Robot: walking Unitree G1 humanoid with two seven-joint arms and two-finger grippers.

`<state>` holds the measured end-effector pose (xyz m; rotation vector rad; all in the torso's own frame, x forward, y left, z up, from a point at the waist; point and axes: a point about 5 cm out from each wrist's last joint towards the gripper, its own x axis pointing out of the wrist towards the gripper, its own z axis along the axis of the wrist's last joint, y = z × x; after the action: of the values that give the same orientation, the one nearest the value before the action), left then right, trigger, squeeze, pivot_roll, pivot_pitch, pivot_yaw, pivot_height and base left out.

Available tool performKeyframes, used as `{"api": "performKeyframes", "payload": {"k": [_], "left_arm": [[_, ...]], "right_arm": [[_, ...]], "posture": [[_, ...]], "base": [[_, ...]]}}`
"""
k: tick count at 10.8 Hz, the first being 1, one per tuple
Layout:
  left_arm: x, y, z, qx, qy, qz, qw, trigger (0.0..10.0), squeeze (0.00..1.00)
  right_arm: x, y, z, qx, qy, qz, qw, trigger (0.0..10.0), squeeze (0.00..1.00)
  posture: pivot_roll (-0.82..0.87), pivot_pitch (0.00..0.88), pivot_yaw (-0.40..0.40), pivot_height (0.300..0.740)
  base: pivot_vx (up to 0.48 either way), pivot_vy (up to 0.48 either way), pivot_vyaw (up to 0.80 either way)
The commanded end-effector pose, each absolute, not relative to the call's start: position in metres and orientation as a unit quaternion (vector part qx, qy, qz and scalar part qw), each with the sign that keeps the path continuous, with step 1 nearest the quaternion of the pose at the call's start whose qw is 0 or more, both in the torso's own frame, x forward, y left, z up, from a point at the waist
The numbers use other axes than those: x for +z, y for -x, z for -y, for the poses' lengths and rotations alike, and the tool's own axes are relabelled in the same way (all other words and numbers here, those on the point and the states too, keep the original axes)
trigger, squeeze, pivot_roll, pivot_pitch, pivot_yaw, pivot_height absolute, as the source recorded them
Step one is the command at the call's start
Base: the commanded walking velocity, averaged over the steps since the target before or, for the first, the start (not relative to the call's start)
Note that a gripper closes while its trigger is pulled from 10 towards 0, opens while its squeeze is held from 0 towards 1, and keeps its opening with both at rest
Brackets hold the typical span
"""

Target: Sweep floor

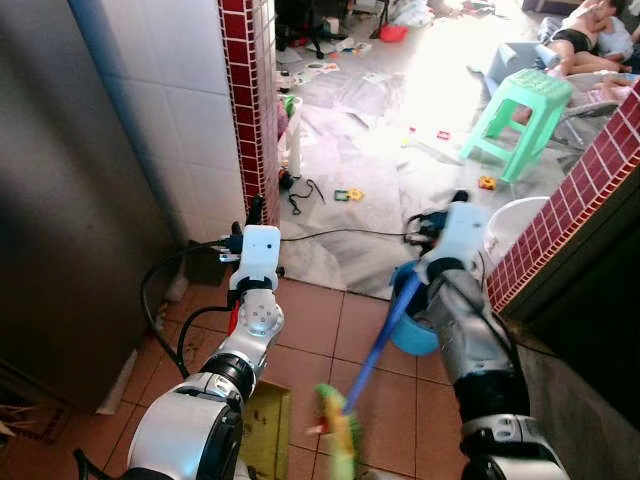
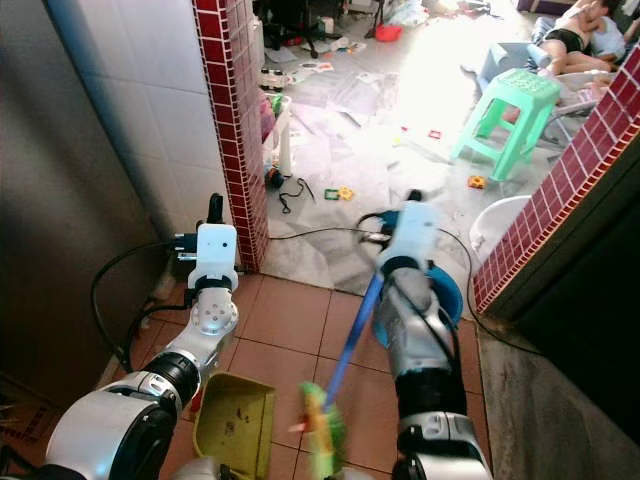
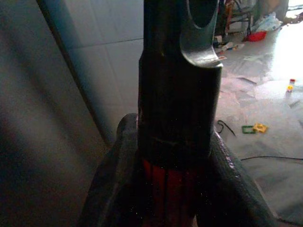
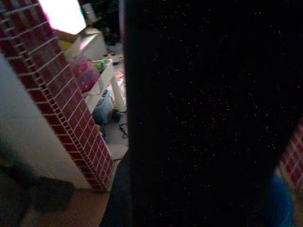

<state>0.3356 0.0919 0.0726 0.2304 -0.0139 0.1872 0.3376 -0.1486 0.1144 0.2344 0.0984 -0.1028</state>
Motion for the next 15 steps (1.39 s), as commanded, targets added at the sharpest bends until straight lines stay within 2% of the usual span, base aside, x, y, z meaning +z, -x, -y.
{"api": "performKeyframes", "payload": {"k": [1,5,7,8,10,11,13,15], "left_arm": [[0.069,-0.335,-0.090,0.086,-0.107,-0.008,0.990,10.0,0.00],[0.064,-0.333,-0.091,0.088,-0.097,-0.029,0.991,10.0,0.00],[0.065,-0.334,-0.093,0.080,-0.102,-0.023,0.991,10.0,0.00],[0.064,-0.334,-0.093,0.085,-0.096,-0.029,0.991,10.0,0.00],[0.063,-0.334,-0.094,0.087,-0.094,-0.035,0.991,10.0,0.00],[0.064,-0.334,-0.093,0.083,-0.110,-0.030,0.990,10.0,0.00],[0.065,-0.334,-0.088,0.072,-0.117,-0.028,0.990,10.0,0.00],[0.061,-0.332,-0.082,0.062,-0.108,-0.046,0.991,10.0,0.00]], "right_arm": [[0.121,-0.341,0.144,-0.057,-0.175,-0.050,0.982,10.0,0.00],[0.143,-0.350,0.138,-0.061,-0.262,-0.044,0.962,10.0,0.00],[0.165,-0.356,0.126,-0.026,-0.286,-0.028,0.958,10.0,0.00],[0.179,-0.358,0.121,0.008,-0.268,0.000,0.963,10.0,0.00],[0.214,-0.353,0.115,0.092,-0.116,0.112,0.983,10.0,0.00],[0.213,-0.352,0.120,0.090,-0.064,0.127,0.986,10.0,0.00],[0.189,-0.347,0.143,0.040,0.000,0.095,0.995,10.0,0.00],[0.171,-0.342,0.146,0.022,0.022,0.067,0.997,10.0,0.00]], "posture": [[-0.14,0.000,-0.021,0.740],[-0.15,0.000,-0.023,0.740],[-0.15,0.000,-0.020,0.740],[-0.15,0.000,-0.020,0.740],[-0.15,0.000,-0.022,0.740],[-0.15,0.000,-0.023,0.740],[-0.15,0.000,-0.023,0.740],[-0.15,0.000,-0.012,0.740]], "base": [[0.000,0.000,0.00],[0.000,0.000,0.00],[0.000,0.000,0.00],[0.000,0.000,0.00],[0.000,0.000,0.00],[0.000,0.000,0.00],[0.000,0.000,0.00],[0.000,0.000,0.00]]}}
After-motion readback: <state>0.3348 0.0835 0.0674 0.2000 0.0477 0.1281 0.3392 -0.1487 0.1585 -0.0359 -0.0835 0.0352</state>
